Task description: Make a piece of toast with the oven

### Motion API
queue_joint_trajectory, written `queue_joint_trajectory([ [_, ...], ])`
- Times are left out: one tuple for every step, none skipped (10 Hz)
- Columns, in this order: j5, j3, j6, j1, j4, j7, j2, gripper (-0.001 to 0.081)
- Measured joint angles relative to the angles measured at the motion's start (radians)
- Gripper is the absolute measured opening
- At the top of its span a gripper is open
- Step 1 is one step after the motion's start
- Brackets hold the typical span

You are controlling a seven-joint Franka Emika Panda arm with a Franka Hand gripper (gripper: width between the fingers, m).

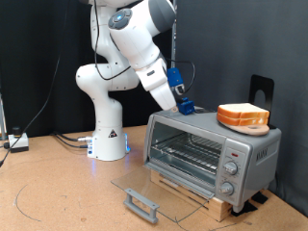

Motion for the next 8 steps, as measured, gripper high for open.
queue_joint_trajectory([
  [0.004,0.009,0.032,0.018,-0.003,-0.084,-0.027,0.0807],
  [0.008,0.02,0.068,0.034,-0.013,-0.165,-0.061,0.0807],
  [0.009,0.026,0.068,0.051,-0.023,-0.236,-0.098,0.0807],
  [0.009,0.028,0.04,0.063,-0.029,-0.271,-0.132,0.0807],
  [0.004,0.03,-0.026,0.067,-0.031,-0.27,-0.162,0.0807],
  [-0.005,0.031,-0.098,0.067,-0.031,-0.254,-0.188,0.0807],
  [-0.013,0.033,-0.171,0.067,-0.031,-0.217,-0.215,0.0807],
  [-0.021,0.035,-0.205,0.066,-0.034,-0.187,-0.235,0.0807],
])
